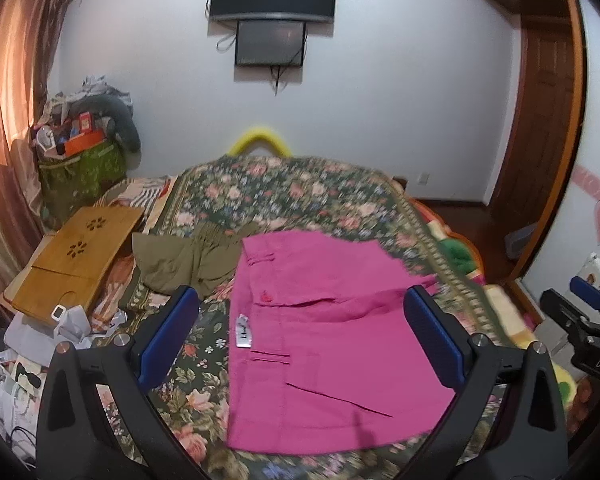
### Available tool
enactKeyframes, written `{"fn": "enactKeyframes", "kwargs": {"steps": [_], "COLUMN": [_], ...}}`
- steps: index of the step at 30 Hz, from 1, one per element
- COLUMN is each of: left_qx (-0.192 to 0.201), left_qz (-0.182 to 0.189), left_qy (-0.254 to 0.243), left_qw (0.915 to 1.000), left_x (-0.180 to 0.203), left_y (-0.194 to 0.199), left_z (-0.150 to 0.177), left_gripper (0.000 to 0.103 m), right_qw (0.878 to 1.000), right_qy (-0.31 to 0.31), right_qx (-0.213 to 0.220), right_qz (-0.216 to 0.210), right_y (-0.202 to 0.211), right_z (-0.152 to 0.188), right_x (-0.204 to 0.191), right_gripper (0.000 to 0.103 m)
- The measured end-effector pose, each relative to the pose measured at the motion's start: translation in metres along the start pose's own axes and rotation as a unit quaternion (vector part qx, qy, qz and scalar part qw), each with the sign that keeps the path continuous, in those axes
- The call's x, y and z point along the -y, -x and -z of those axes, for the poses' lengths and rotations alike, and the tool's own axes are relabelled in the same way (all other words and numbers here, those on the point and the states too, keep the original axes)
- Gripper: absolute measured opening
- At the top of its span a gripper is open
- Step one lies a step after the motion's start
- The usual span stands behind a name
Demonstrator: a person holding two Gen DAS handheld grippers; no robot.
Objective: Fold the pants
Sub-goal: 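Move both tools down toward the waistband and leg edges of the pink trousers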
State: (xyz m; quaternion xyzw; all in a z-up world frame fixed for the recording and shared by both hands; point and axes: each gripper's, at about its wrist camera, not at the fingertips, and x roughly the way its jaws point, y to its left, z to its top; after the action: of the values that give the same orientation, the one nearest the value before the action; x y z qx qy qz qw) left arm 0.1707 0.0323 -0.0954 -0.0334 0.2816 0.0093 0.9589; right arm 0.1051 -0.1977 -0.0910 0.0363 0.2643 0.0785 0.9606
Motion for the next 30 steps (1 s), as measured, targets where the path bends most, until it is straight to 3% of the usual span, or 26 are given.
{"fn": "enactKeyframes", "kwargs": {"steps": [6, 10, 15, 19, 25, 30], "left_qx": [-0.054, -0.111, -0.148, -0.190, -0.242, -0.271], "left_qz": [-0.010, -0.008, -0.023, 0.002, 0.017, 0.010], "left_qy": [-0.007, -0.012, -0.032, -0.034, -0.019, -0.048], "left_qw": [0.9985, 0.9937, 0.9882, 0.9813, 0.9698, 0.9612], "left_x": [-0.017, -0.028, -0.040, -0.051, -0.064, -0.061], "left_y": [-0.060, -0.105, -0.145, -0.176, -0.214, -0.234], "left_z": [0.003, 0.007, 0.009, 0.009, 0.017, 0.026], "left_gripper": [0.103, 0.103, 0.103, 0.102, 0.076, 0.047], "right_qw": [0.998, 0.995, 0.989, 0.984, 0.979, 0.976], "right_qy": [0.000, 0.016, 0.031, 0.039, 0.063, 0.075], "right_qx": [-0.059, -0.100, -0.139, -0.166, -0.183, -0.192], "right_qz": [-0.001, -0.005, -0.027, -0.045, -0.065, -0.075], "right_y": [-0.044, -0.074, -0.107, -0.131, -0.159, -0.178], "right_z": [0.004, 0.009, 0.008, 0.007, -0.003, -0.006], "right_x": [0.019, 0.028, 0.035, 0.036, 0.032, 0.031], "right_gripper": [0.103, 0.102, 0.091, 0.080, 0.074, 0.064]}}
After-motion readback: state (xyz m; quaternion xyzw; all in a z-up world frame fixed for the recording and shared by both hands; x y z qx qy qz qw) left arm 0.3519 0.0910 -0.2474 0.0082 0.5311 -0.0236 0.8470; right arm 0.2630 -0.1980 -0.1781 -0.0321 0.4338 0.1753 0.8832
